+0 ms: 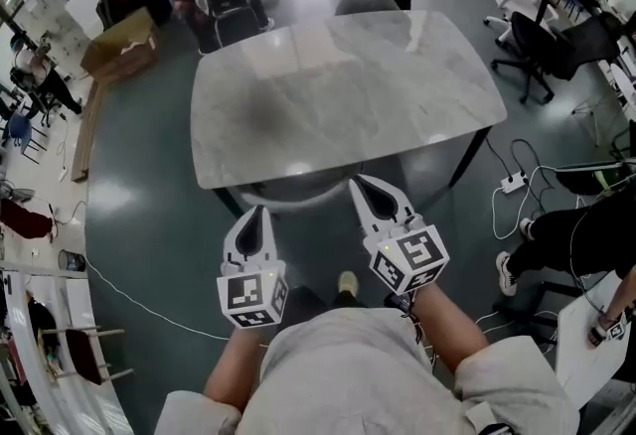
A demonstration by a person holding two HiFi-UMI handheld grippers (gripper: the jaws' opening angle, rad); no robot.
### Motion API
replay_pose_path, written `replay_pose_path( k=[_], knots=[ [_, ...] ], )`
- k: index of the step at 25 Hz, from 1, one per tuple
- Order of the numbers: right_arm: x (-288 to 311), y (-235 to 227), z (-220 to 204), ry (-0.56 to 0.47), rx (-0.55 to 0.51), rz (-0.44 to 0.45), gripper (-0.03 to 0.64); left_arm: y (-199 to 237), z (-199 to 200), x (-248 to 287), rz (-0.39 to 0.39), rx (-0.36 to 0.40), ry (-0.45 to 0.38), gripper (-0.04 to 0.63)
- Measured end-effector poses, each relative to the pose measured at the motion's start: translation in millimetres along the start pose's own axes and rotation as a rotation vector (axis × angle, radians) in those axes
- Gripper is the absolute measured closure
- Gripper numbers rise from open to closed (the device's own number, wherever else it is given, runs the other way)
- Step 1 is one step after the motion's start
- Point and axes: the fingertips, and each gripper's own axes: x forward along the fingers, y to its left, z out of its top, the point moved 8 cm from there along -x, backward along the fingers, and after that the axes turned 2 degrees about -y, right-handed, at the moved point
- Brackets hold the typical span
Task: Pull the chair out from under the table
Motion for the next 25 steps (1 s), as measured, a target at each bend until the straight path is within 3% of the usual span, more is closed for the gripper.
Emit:
replay_pose_path(
  k=[14,25],
  knots=[
    [21.7,5.6,-19.4,0.066,-0.012,-0.025,0.591,26.3,-11.9,25.1,-0.093,0.004,0.04,0.581],
    [60.7,23.5,-65.2,0.259,-0.09,0.032,0.589,72.2,-43.9,54.1,-0.219,0.05,0.097,0.58]
  ],
)
